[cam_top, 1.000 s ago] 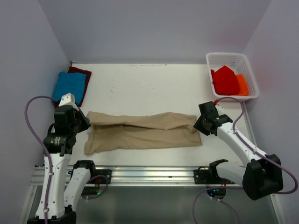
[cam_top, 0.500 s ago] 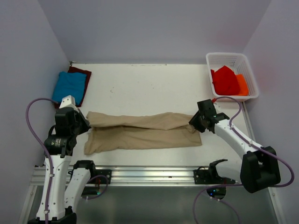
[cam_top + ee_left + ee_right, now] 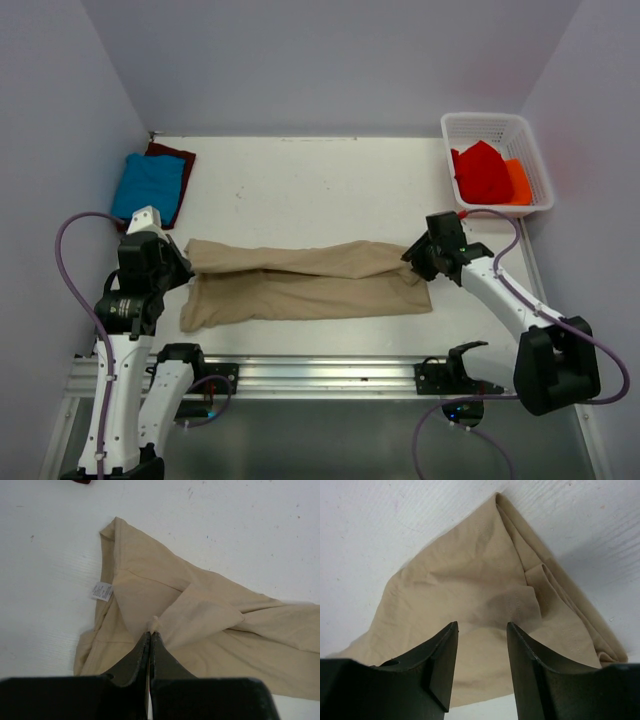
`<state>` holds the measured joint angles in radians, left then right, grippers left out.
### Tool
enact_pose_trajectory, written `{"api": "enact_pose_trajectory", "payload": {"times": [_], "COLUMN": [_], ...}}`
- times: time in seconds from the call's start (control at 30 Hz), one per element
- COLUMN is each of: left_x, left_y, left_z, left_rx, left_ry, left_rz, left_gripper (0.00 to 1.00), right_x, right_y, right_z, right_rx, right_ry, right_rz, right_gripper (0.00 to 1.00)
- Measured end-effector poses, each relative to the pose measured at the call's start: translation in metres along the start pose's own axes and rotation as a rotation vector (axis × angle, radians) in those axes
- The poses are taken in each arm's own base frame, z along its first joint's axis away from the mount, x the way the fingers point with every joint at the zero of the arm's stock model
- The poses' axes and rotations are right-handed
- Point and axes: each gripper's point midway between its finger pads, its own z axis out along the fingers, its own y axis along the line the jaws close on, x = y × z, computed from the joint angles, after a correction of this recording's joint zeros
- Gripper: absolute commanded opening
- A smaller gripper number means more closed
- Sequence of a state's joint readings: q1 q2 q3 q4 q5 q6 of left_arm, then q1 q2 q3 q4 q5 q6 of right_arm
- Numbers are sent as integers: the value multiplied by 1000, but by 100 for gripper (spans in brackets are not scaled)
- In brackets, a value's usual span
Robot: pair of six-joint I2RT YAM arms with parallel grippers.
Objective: Fold and stack the t-shirts
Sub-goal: Fold the tshirt
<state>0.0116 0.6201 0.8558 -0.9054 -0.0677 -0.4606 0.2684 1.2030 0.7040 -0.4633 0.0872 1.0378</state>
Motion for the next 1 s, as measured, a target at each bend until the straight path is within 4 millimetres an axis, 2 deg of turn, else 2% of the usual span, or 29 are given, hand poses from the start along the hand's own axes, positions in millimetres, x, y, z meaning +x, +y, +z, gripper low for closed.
{"api": "enact_pose_trajectory", "payload": {"times": [0.2, 0.47, 0.53, 0.63, 0.77, 0.9, 1.0], "left_x": [0, 0, 0, 0, 0, 0, 0], "left_y": [0, 0, 0, 0, 0, 1, 1], "left_z": [0, 0, 0, 0, -1, -1, -1], "left_rx": [0, -1, -1, -1, -1, -5, -7], "left_ry": [1, 1, 2, 1, -1, -4, -4], "left_rz": [0, -1, -1, -2, -3, -3, -3], "left_gripper": [0, 0, 0, 0, 0, 0, 0], "right_x": [-1, 6, 10, 15, 17, 17, 16], "right_y": [-10, -23, -28, -35, -39, -38, -38], "right_z": [-11, -8, -4, 1, 4, 4, 3], "right_rx": [15, 53, 70, 94, 102, 99, 94], "right_ry": [-21, -7, 4, 16, 19, 16, 10], "right_rz": [30, 76, 91, 110, 130, 139, 141], "right_gripper": [57, 57, 54, 44, 25, 22, 29]}}
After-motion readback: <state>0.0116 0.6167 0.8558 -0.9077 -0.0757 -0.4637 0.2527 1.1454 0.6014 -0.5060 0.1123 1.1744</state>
